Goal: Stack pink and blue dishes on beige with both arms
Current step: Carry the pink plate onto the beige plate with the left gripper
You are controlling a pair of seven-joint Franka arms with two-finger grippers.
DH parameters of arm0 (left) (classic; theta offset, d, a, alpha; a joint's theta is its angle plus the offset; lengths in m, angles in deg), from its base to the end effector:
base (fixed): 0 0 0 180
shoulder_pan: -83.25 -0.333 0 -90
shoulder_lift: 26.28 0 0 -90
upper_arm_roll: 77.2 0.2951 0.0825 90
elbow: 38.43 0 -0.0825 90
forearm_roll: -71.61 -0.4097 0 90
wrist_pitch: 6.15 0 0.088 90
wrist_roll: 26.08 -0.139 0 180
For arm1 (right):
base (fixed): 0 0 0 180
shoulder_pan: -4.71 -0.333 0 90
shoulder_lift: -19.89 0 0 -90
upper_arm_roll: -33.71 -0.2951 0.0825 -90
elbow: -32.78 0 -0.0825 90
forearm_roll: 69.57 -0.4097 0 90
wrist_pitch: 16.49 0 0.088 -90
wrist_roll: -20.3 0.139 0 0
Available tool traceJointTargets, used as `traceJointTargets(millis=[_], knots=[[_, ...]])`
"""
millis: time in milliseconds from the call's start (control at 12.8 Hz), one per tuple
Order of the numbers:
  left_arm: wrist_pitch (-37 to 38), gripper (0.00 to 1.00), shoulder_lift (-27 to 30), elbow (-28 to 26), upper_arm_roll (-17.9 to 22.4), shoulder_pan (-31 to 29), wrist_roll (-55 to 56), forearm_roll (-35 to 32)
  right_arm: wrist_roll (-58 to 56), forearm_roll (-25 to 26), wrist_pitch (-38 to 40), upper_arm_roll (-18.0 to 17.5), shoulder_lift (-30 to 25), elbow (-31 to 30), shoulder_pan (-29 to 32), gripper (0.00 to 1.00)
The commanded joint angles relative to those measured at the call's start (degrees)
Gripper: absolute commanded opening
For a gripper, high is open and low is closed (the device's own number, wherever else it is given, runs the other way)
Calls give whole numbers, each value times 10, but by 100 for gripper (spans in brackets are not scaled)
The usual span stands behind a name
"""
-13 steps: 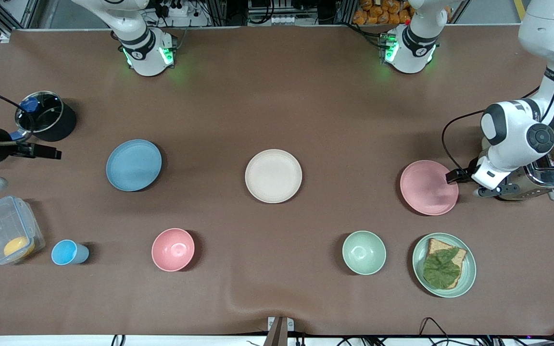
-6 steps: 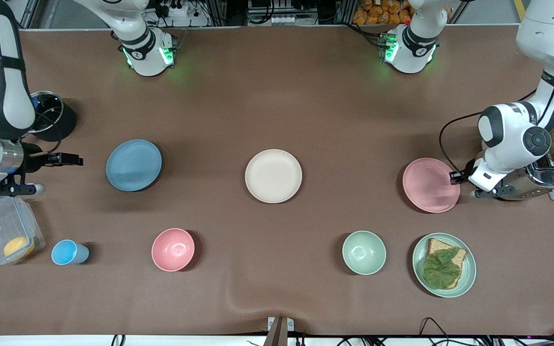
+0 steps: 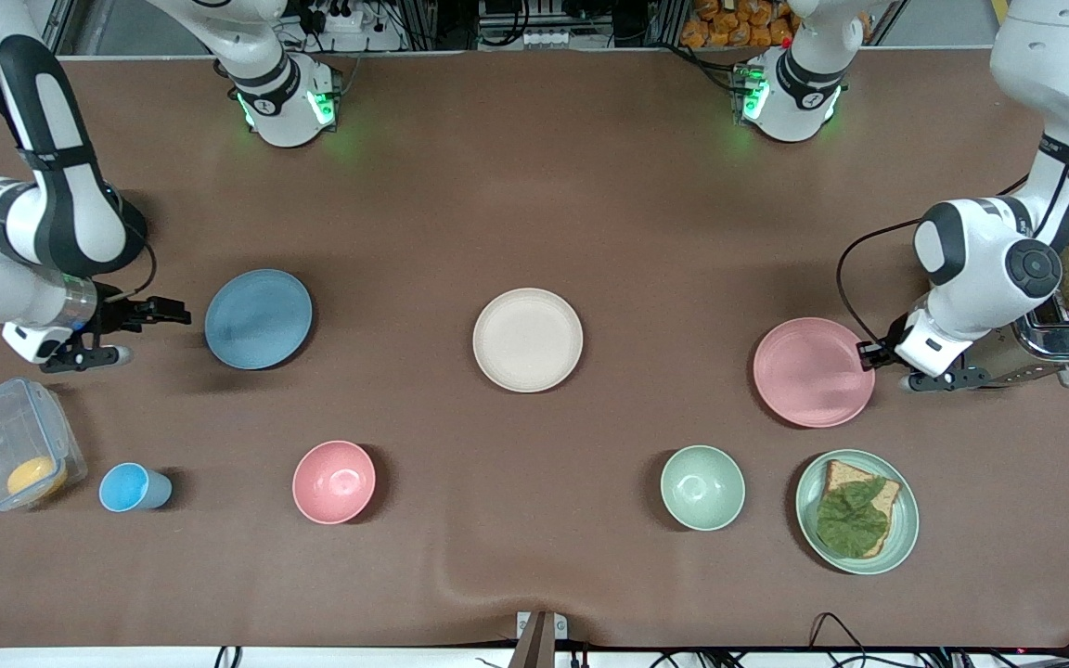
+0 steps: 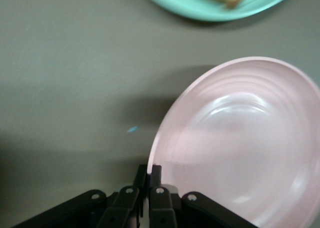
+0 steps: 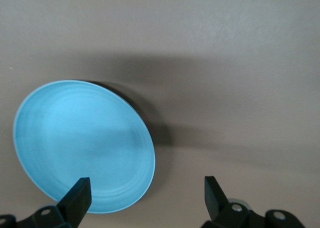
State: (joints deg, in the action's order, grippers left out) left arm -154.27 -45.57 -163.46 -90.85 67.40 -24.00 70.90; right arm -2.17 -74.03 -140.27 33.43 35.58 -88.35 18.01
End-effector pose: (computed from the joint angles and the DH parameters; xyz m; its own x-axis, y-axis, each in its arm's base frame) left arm 0.5797 0.0172 0.1723 0.9939 0.0827 0.0730 0.0773 -0.9943 0.0734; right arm 0.5412 -0.1197 0.1974 0.9740 0.1249 -0.1888 0.0998 -0.9855 -0.1371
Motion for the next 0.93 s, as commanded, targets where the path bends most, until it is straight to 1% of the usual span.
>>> traceJointTargets(millis=[0,156,389,467,623,701,856], knots=[[87,0,58,26,-76,-3,76,28,-19,-12,-24,-10,27,-1,8,100],[147,0,58,64,-137,-1,164,29,-23,-12,-44,-10,51,-1,7,100],[152,0,44,78,-234,5,278,29,-23,-12,-48,-11,72,1,5,100],[151,0,31,87,-253,17,308,30,-23,-12,-48,-12,79,2,4,100],[138,0,2,106,-255,76,368,29,-23,-12,-47,-13,87,3,-1,100],[120,0,-18,113,-254,105,399,27,-23,-12,-47,-13,89,4,-6,100],[61,0,-55,111,-252,155,453,20,-23,-12,-47,-12,95,5,-13,78]])
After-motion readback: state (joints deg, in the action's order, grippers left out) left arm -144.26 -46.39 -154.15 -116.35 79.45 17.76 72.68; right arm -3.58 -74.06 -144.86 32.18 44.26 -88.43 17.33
